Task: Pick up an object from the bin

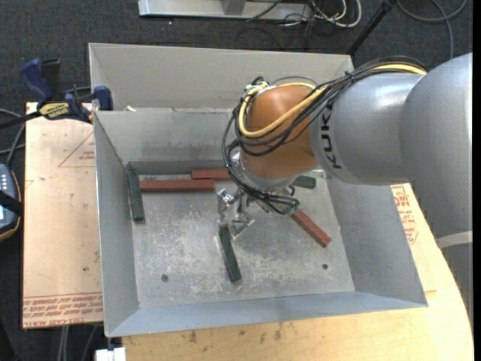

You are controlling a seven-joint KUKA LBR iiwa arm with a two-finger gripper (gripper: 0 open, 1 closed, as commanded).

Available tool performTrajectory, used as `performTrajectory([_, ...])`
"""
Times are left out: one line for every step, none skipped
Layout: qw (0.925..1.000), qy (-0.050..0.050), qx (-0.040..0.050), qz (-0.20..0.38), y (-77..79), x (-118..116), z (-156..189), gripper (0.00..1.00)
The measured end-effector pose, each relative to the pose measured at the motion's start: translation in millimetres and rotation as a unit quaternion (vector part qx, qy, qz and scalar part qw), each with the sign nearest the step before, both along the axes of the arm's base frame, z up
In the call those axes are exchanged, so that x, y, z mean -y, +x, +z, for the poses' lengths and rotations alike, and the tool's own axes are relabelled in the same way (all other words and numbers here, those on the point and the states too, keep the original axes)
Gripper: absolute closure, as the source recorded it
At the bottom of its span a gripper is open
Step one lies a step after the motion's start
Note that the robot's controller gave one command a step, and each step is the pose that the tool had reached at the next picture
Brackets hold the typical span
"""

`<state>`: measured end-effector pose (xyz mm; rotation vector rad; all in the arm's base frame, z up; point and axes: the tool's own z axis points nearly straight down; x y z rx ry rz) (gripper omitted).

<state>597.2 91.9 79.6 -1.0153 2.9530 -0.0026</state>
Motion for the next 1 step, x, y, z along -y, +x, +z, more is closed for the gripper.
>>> performTrajectory([1.0000, 0.000, -0.0022, 0.000, -1.8, 0.4, -2.8, 0.00])
